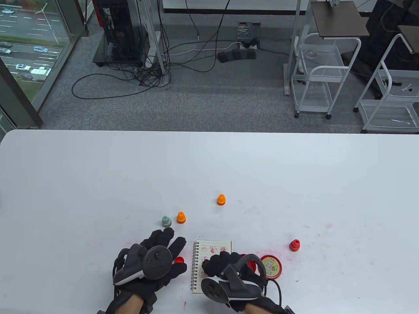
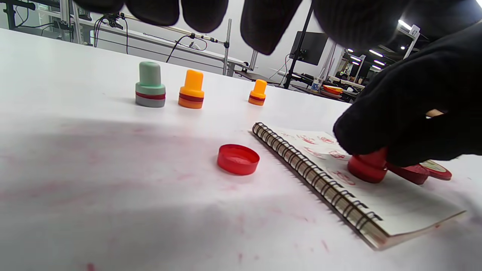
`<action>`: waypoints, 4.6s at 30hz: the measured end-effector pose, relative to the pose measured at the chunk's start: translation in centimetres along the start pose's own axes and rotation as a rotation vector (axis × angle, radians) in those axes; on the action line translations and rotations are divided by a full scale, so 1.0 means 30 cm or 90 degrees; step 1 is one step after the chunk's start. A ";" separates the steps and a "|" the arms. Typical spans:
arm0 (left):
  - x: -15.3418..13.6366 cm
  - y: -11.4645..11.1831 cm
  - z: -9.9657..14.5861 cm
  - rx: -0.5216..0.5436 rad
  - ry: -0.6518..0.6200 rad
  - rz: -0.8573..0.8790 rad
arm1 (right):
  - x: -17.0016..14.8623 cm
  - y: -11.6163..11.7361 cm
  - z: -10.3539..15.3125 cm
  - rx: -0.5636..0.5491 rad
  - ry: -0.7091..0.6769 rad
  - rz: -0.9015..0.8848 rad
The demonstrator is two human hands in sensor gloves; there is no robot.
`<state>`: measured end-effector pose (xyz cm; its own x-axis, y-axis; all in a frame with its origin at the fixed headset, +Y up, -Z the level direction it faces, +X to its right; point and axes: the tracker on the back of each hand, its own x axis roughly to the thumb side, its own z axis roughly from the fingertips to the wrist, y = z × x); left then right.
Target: Stamp reward stamp onto notebook
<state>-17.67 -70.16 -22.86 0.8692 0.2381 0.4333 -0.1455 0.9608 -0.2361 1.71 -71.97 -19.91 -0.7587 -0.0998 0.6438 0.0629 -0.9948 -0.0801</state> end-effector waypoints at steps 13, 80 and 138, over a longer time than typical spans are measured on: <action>-0.013 -0.004 -0.002 -0.010 0.016 0.007 | 0.030 -0.025 -0.056 0.065 0.008 0.060; 0.036 -0.029 -0.040 0.166 -0.035 0.150 | -0.334 -0.080 0.273 -0.268 0.217 -0.368; 0.121 0.000 -0.006 0.120 -0.132 0.115 | -0.246 -0.163 0.259 -0.351 0.147 -0.421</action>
<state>-14.44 -69.32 -21.43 0.7101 0.4115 0.5713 -0.3900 0.9055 -0.1675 12.04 -66.53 -18.35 -0.6442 0.5573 0.5239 -0.7101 -0.6902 -0.1390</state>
